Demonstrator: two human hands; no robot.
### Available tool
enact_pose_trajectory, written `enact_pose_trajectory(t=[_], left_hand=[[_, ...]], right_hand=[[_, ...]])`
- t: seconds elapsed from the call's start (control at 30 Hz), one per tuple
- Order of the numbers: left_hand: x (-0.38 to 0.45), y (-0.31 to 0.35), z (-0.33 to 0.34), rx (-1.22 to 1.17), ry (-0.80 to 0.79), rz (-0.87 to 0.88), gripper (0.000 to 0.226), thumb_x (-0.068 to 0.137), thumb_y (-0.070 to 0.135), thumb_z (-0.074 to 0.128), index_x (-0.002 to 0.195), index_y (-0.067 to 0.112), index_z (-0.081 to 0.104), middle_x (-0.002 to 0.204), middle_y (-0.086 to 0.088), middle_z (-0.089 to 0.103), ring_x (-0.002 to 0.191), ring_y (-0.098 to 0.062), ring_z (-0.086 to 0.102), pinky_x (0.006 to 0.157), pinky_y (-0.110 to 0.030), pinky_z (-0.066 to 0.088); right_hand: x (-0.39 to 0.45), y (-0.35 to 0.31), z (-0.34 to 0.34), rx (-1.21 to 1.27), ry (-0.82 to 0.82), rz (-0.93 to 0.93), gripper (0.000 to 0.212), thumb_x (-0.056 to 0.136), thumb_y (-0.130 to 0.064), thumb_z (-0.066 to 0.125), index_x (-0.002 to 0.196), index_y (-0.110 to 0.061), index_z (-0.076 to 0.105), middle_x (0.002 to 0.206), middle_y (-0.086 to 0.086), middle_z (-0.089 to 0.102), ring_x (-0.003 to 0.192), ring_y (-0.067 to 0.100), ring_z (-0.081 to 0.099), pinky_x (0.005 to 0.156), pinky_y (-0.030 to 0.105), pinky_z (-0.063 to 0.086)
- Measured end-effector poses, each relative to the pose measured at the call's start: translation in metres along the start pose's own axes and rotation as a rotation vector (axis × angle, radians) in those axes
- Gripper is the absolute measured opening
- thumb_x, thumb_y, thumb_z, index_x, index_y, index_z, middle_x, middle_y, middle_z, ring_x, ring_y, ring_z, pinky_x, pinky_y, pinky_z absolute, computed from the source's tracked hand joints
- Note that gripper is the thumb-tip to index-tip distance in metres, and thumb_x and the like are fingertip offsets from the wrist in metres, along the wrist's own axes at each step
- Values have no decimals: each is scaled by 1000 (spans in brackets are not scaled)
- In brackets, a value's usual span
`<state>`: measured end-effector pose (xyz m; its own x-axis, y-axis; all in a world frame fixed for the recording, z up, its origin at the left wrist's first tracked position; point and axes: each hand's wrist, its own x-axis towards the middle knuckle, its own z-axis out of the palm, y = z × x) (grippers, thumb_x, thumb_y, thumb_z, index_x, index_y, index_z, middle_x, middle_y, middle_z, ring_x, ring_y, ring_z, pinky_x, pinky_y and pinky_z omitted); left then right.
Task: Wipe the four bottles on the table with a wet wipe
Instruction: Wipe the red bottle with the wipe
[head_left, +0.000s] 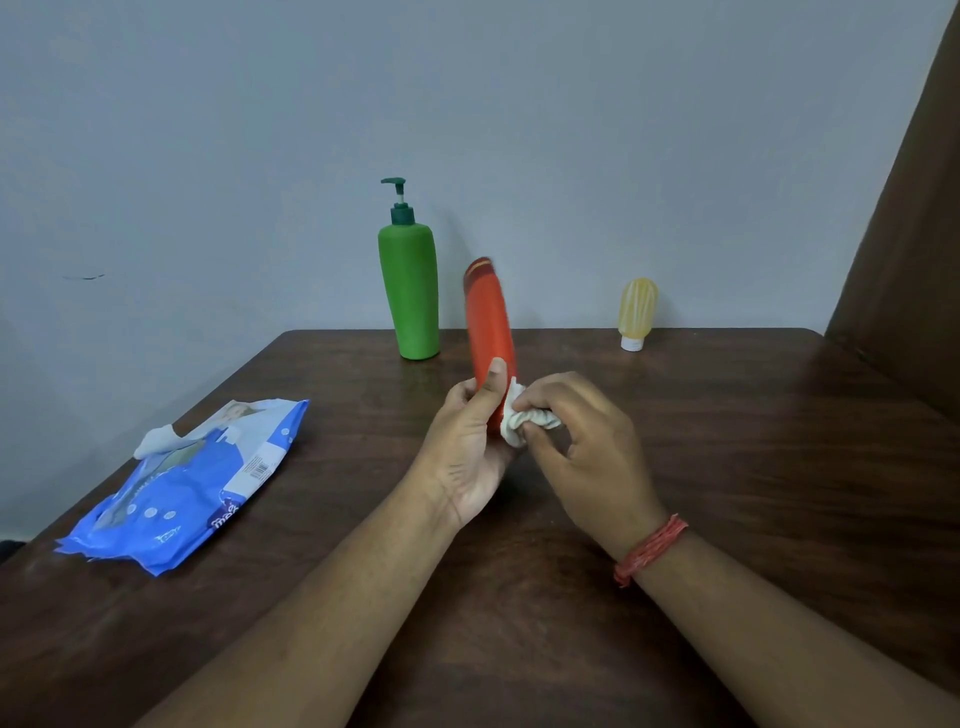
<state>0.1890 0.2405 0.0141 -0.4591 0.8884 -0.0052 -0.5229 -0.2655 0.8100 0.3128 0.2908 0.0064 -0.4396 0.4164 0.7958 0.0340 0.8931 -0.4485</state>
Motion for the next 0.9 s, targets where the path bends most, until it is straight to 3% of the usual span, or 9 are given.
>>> enact_pose_trajectory(t=[0.1, 0.23, 0.37, 0.5, 0.7, 0.9], left_hand=[[-2, -2, 0, 69, -44, -4, 68, 86, 46, 67, 131, -2, 54, 103, -15, 59, 96, -28, 62, 103, -49, 43], [-3, -1, -2, 182, -40, 17, 73, 89, 56, 55, 133, -3, 56, 116, -25, 62, 110, -35, 60, 113, -56, 36], [-1, -1, -4, 347, -29, 30, 64, 99, 60, 37, 127, 8, 64, 119, -19, 71, 112, -30, 69, 101, -47, 54], [-1, -6, -4, 417, -67, 32, 65, 102, 60, 30, 120, 10, 68, 109, -11, 75, 106, -22, 71, 95, -37, 56], [-2, -12, -3, 253, -89, 4, 60, 95, 60, 43, 107, 9, 72, 92, -9, 71, 89, -19, 69, 91, -38, 53], [3, -14, -8, 173, -95, 10, 45, 101, 45, 48, 121, 8, 64, 101, -8, 71, 89, -18, 69, 77, -32, 58]], right_hand=[[-1, -2, 1, -37, -7, -42, 16, 87, -3, 70, 98, -15, 70, 101, -8, 62, 95, 4, 59, 80, 17, 50], [0, -3, 0, -96, -30, -86, 13, 90, -9, 68, 102, -14, 71, 104, -5, 64, 98, 6, 59, 86, 23, 52], [1, -4, 1, -166, -83, -139, 12, 93, -11, 63, 101, -12, 72, 104, -2, 66, 100, 11, 59, 88, 27, 51], [1, -6, -3, -176, -78, -201, 23, 97, -17, 51, 96, -8, 72, 100, 0, 67, 96, 15, 60, 84, 31, 50], [4, -1, -5, -213, -114, -230, 24, 99, -20, 51, 96, -10, 72, 102, -2, 67, 96, 13, 59, 81, 30, 51], [4, 13, -9, -279, -85, -168, 17, 90, -9, 64, 103, -12, 74, 107, 0, 68, 103, 18, 58, 84, 35, 55]])
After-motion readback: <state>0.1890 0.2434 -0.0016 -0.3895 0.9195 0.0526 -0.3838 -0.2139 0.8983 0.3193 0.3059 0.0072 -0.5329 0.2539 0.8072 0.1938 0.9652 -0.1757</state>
